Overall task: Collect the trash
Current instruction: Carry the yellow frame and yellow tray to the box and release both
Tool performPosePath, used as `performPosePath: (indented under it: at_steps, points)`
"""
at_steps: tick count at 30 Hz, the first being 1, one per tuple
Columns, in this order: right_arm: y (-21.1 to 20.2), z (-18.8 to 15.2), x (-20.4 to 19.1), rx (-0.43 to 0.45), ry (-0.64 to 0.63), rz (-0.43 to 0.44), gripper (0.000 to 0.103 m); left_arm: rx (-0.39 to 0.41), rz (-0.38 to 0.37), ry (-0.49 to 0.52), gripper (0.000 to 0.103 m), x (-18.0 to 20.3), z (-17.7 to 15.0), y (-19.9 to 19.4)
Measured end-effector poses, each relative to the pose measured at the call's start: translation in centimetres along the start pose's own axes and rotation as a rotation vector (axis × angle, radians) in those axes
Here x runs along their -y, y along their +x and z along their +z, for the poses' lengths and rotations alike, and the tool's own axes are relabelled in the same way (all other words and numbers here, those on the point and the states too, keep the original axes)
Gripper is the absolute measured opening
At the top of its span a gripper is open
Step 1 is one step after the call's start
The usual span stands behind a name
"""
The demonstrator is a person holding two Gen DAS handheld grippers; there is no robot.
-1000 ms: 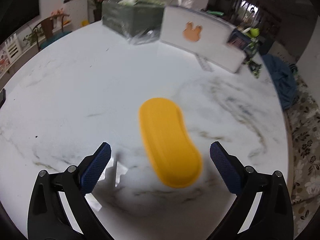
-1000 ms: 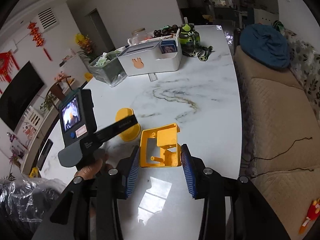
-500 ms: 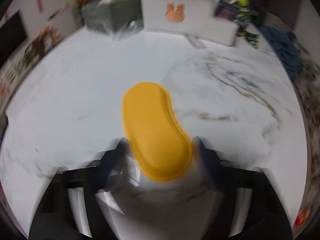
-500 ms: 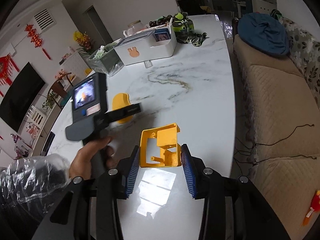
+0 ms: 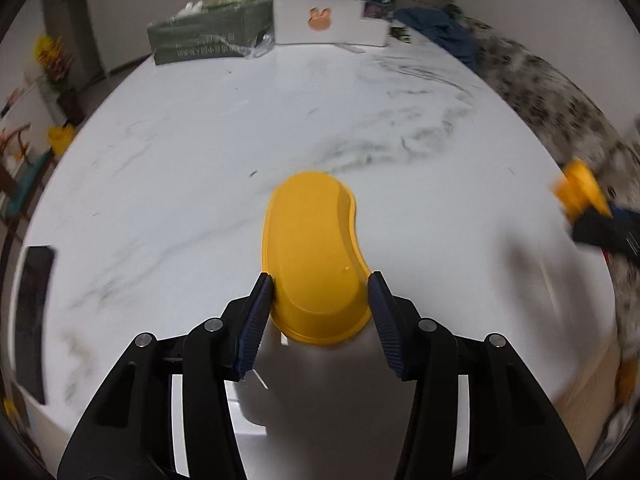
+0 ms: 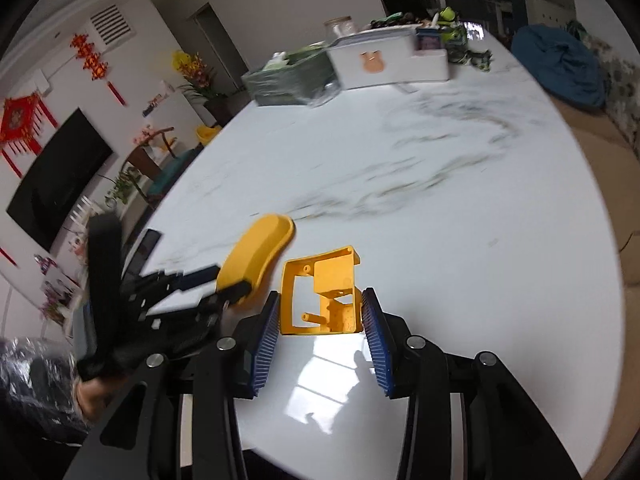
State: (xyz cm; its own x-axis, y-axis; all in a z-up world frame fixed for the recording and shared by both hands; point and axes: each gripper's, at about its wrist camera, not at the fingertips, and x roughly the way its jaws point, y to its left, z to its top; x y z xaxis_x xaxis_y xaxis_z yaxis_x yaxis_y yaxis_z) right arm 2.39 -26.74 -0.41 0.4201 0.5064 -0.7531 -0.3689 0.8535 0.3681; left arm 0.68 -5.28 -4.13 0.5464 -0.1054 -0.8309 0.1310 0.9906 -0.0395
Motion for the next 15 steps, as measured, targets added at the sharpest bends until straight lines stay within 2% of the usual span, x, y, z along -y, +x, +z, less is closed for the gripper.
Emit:
performPosePath:
  at_steps: [5, 12, 14, 15]
  points:
    - [-0.5, -2.7, -5.6, -0.014, -0.054, 0.009, 0.041, 0.060, -0.024, 0.147, 0.046, -0.5, -5.5, -6.5]
    - [-1.8, -9.9, -11.0, -0.110, -0.066, 0.081, 0.041, 0.053, -0.040, 0.272, 0.039, -0.3, -11.7, -12.2]
    - [-1.4, -12.6, -12.1, -0.159, -0.104, 0.084, 0.041, 0.028, -0.058, 0.299, 0.001, 0.1, -13.2, -13.3]
    - [-0.6, -14.2, -12.3, -0.191, -0.113, 0.086, 0.041, 0.006, -0.069, 0.304, 0.002, 0.2, -14.3, -13.5]
